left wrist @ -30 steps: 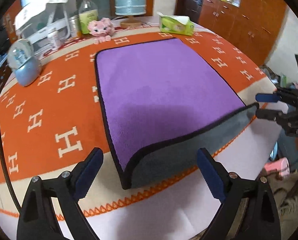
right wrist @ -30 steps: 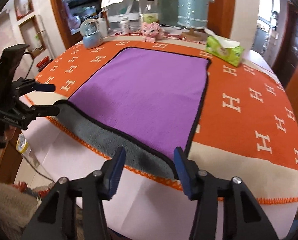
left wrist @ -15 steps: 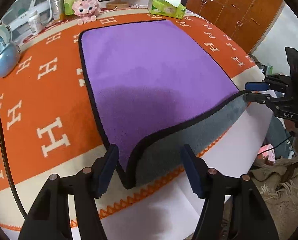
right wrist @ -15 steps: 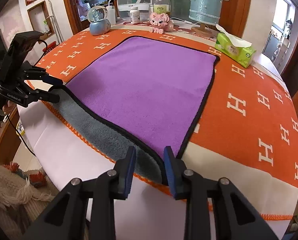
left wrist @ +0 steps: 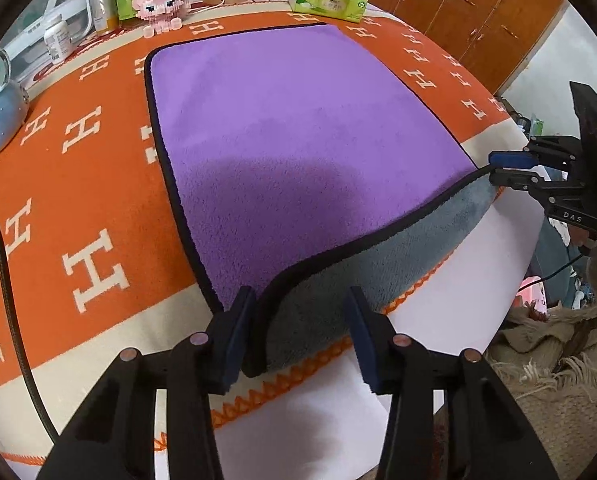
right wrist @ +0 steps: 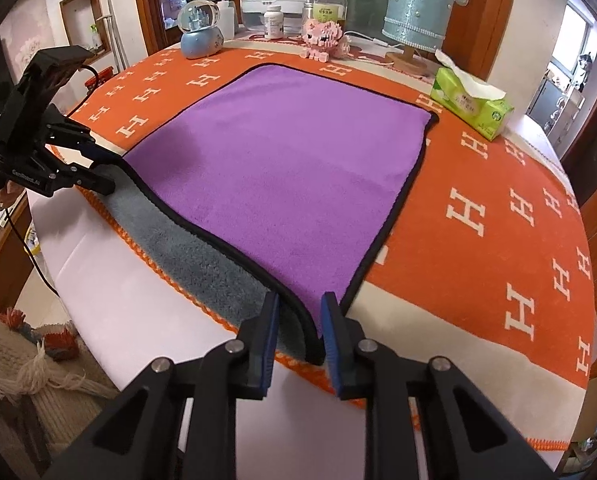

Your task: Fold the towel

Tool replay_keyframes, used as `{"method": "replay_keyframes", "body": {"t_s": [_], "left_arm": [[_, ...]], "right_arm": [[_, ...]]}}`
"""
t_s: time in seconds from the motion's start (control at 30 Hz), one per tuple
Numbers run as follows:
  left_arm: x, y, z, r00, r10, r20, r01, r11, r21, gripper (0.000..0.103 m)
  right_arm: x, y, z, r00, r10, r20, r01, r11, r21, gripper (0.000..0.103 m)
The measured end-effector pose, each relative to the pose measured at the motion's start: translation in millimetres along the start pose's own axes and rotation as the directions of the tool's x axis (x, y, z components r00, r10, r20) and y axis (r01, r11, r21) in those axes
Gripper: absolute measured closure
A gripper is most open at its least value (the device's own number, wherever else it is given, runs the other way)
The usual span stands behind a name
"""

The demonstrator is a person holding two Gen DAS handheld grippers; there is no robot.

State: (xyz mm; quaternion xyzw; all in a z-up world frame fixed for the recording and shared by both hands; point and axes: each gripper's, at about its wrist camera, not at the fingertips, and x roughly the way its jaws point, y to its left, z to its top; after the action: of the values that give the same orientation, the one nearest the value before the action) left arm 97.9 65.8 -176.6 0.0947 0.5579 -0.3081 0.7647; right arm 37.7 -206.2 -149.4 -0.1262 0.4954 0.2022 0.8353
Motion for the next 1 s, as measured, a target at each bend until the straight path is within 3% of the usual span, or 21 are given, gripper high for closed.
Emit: {"method": "replay_keyframes", "body": {"t_s": [0.23,0.33,0.47,0.53,0.83,1.0], "left_arm": [[-0.2,3.7,0.1,1.0,-0.019,-0.01,0.019,1.0,-0.012,0.059],[-0.3,6.4,-0.8,1.0,-0.01,-0.013,0.01,1.0,-0.02,0.067],[-1.9,10.3,-1.1,1.0,0.006,-0.014,-0.006,0.999,-0.04,0.086],[-2.3,10.4,-1.5,1.0,0.009,-0.012,-0.01,0.999,-0.049,0.089],[-12.9,-3.2,0.4,0.994,0.102,0.039,-0.101,0.995,-0.025,0.098],[-32.9,-5.6,10.0,0.977,0.176,0.117,-0.173,0.984,-0.037,0.098]], "right_arm": [[2.4,4.3,0.7,1.0,0.001,-0.002,-0.001,0.999,-0.036,0.085],[2.8,6.3,0.0,1.0,-0.019,0.003,0.019,0.999,-0.046,0.092],[1.9,6.6,-0.7,1.0,-0.028,0.009,0.028,0.999,-0.042,0.096],[0.7,7.3,-0.8,0.999,-0.03,0.014,0.03,0.999,-0.038,0.096],[-9.3,8.9,4.6,0.997,-0.063,0.05,0.064,0.998,-0.007,0.098],[-16.2,-0.4,16.2,0.993,-0.084,0.082,0.08,0.995,0.052,0.098]]}}
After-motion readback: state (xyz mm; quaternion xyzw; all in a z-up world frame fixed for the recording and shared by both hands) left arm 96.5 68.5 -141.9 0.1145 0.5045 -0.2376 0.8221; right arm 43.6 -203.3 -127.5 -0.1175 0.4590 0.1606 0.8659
